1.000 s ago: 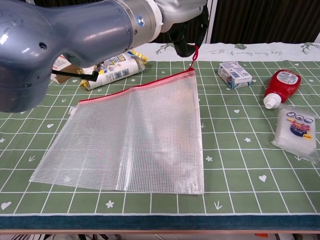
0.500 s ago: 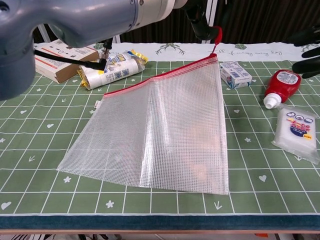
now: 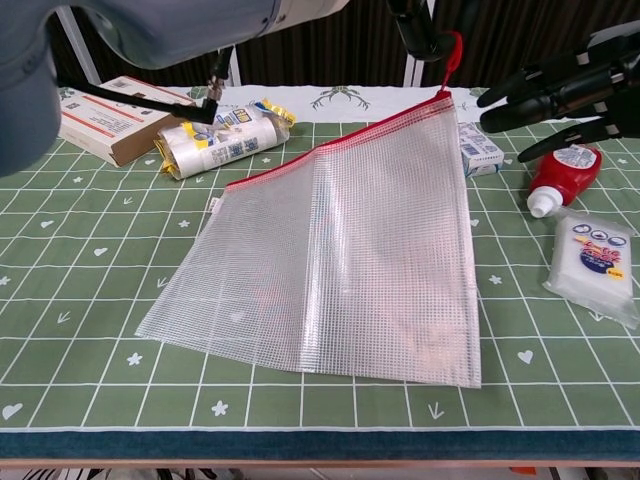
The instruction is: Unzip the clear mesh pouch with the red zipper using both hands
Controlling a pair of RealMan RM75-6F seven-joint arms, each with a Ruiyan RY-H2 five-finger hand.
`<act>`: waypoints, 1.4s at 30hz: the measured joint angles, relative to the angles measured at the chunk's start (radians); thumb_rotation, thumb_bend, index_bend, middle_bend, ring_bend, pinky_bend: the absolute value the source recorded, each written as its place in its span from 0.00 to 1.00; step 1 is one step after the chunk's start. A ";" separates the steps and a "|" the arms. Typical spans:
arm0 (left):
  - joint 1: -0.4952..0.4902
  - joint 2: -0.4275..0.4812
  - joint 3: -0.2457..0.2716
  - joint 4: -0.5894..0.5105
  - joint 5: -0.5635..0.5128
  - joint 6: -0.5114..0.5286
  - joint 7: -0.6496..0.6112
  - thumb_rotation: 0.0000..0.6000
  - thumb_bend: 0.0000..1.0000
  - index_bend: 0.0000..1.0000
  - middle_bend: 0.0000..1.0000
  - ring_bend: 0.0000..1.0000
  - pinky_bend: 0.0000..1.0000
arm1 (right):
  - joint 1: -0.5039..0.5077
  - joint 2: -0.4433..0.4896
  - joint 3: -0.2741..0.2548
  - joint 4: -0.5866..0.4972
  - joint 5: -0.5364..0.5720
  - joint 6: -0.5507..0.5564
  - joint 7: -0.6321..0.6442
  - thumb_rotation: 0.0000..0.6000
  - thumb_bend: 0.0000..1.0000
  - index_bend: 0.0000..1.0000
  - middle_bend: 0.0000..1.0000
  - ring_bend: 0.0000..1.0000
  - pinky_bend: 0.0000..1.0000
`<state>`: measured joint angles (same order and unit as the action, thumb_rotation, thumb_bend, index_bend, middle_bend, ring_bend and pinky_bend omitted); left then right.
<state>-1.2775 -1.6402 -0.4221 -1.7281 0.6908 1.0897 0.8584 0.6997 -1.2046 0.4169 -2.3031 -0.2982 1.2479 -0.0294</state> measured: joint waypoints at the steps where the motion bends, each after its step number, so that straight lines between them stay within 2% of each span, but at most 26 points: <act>1: -0.002 0.001 0.000 -0.002 -0.001 0.001 -0.001 1.00 0.45 0.57 0.10 0.00 0.00 | 0.009 -0.011 0.005 0.002 0.011 0.010 -0.004 1.00 0.31 0.35 0.00 0.00 0.21; 16: -0.033 0.023 0.015 -0.030 -0.015 0.020 -0.012 1.00 0.45 0.57 0.10 0.00 0.00 | 0.072 -0.122 0.055 0.021 0.096 0.095 -0.035 1.00 0.36 0.43 0.00 0.00 0.21; 30: -0.043 0.037 0.039 -0.049 -0.018 0.038 -0.030 1.00 0.45 0.57 0.10 0.00 0.00 | 0.072 -0.128 0.089 0.026 0.126 0.107 -0.049 1.00 0.51 0.51 0.02 0.00 0.21; 42: -0.049 0.044 0.045 -0.057 -0.022 0.048 -0.037 1.00 0.45 0.57 0.10 0.00 0.00 | 0.066 -0.134 0.086 0.021 0.122 0.108 -0.058 1.00 0.52 0.51 0.02 0.00 0.21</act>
<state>-1.3267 -1.5964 -0.3766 -1.7847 0.6687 1.1378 0.8213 0.7655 -1.3387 0.5029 -2.2825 -0.1761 1.3557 -0.0878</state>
